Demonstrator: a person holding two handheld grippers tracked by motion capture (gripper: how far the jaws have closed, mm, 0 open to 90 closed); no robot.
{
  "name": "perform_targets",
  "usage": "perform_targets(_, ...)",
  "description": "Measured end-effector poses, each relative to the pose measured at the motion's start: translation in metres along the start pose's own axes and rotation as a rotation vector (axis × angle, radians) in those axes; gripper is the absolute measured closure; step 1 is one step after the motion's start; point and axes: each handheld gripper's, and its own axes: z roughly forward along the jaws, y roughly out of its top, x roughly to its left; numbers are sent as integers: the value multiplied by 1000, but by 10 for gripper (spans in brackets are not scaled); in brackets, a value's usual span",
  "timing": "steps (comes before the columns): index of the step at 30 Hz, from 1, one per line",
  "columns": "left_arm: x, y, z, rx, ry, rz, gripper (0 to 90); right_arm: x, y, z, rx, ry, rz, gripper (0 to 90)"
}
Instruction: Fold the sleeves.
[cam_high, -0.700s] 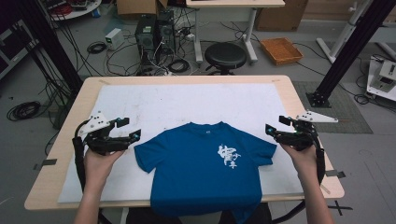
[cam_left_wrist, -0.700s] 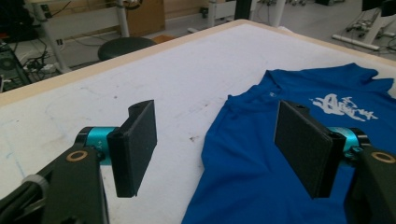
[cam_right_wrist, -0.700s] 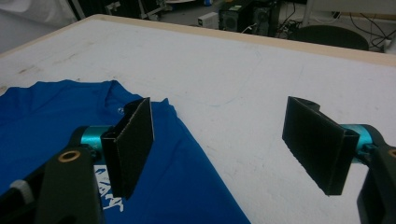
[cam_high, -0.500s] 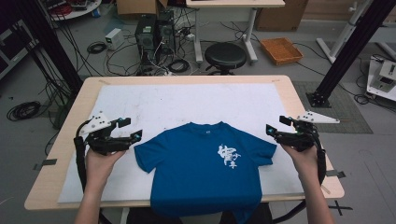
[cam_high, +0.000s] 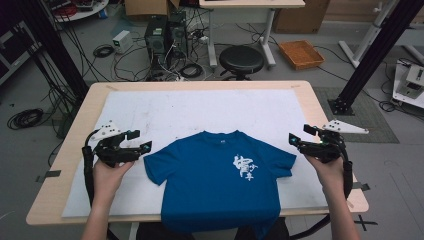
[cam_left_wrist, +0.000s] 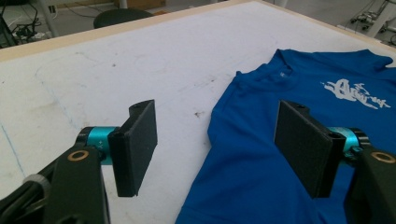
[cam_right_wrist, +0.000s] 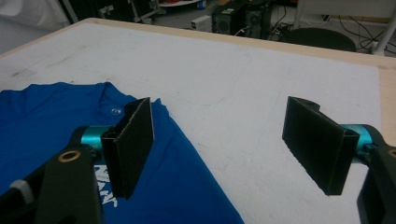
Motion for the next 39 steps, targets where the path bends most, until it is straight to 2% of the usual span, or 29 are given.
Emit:
perform_targets(6, 13, -18, 4, 84, -11, -57, 426, 1, 0, 1, 0, -1, 2, 246)
perform_targets(7, 13, -18, 4, 84, -11, -57, 456, 1, 0, 1, 0, -1, 2, 246)
perform_targets(9, 16, -24, 8, 128, -2, -72, 479, 1, 0, 2, 0, -3, 3, 246)
perform_targets(12, 19, -33, 12, 170, 3, -95, 532, 1, -1, 3, 0, -6, 3, 246)
perform_targets(17, 19, -35, 15, 193, 7, -97, 574, 1, -1, 4, 3, -6, 4, 246)
perform_targets(20, 18, -37, 20, 223, 16, -85, 601, 1, -1, 3, 2, -8, 9, 247)
perform_targets(25, 19, -41, 24, 268, 39, -89, 643, 0, -1, 2, -1, -9, 8, 248)
perform_targets(30, 19, -43, 25, 283, 57, -92, 709, 0, -1, 2, -4, -15, 5, 250)
perform_targets(32, 17, -44, 25, 281, 71, -79, 775, 1, -1, 2, -5, -22, 2, 254)
perform_targets(34, 15, -44, 25, 277, 69, -73, 827, 1, -1, 2, -6, -22, -1, 254)
perform_targets(39, 14, -44, 26, 277, 65, -72, 872, 1, -1, 2, -5, -20, -5, 254)
